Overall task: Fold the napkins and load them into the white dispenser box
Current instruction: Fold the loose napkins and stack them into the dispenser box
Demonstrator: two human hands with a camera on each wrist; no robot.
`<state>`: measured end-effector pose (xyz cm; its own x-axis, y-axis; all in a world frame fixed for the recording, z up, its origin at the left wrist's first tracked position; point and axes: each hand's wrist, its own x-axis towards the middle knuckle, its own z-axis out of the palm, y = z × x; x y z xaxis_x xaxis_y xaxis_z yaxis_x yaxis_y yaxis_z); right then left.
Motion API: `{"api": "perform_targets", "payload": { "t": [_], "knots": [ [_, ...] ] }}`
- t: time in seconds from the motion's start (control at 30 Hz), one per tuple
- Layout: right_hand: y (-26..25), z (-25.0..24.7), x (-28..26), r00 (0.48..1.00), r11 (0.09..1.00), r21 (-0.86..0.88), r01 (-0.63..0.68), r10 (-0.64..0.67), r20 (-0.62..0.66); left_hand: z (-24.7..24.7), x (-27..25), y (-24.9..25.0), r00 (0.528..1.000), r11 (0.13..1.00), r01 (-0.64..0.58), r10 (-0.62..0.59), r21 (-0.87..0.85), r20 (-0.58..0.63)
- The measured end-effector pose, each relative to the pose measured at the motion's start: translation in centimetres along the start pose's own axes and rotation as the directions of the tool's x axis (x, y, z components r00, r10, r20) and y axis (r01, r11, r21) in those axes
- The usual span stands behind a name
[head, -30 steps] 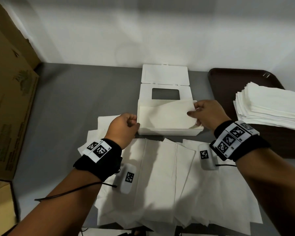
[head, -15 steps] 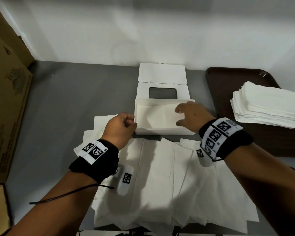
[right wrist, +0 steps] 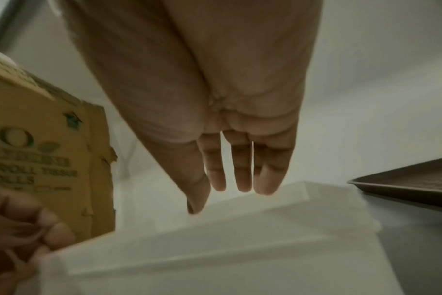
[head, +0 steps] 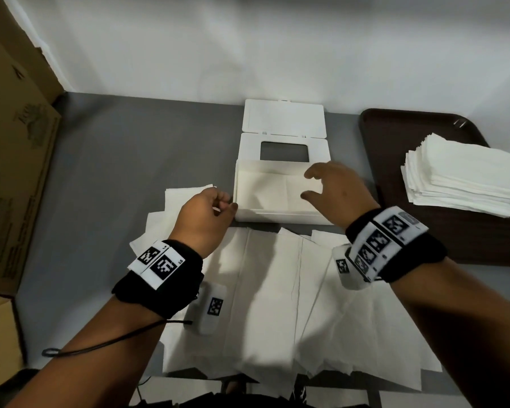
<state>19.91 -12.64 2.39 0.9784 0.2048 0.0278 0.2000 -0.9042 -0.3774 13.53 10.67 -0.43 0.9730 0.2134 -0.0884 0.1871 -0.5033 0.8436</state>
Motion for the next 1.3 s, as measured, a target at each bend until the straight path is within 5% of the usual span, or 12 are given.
{"api": "perform_targets", "payload": {
  "t": [0.1, 0.23, 0.37, 0.77, 1.03, 1.3],
  "knots": [
    [-0.5, -0.6, -3.6, 0.999, 0.976, 0.217, -0.035, 0.041, -0.019, -0.4, -2.4, 0.0, 0.999, 0.994, -0.045, 0.044, 0.103, 0.010],
    [-0.4, 0.9, -8.5, 0.918, 0.743, 0.548, -0.385, 0.246, 0.311, 0.5, -6.0, -0.9, 0.994, 0.979, -0.062, 0.042, 0.196, 0.105],
    [0.0, 2.1, -11.1, 0.828, 0.610, 0.572, -0.547, 0.295, 0.477, 1.3, -8.0, -1.7, 0.990, 0.965, -0.052, 0.016, 0.257, 0.140],
    [-0.6, 3.4, -11.3, 0.830, 0.710, 0.475, -0.520, 0.288, 0.478, 3.3, -9.4, -1.6, 0.986, 0.939, 0.003, -0.061, 0.344, 0.157],
    [-2.0, 3.3, -11.5, 0.787, 0.575, 0.555, -0.602, 0.308, 0.534, 3.9, -9.6, -1.3, 0.984, 0.951, 0.041, -0.092, 0.307, 0.154],
    [-2.1, 3.5, -11.8, 0.871, 0.599, 0.660, -0.452, 0.138, 0.471, 3.5, -9.5, -1.7, 0.991, 0.975, 0.040, -0.066, 0.220, 0.115]
  ]
}}
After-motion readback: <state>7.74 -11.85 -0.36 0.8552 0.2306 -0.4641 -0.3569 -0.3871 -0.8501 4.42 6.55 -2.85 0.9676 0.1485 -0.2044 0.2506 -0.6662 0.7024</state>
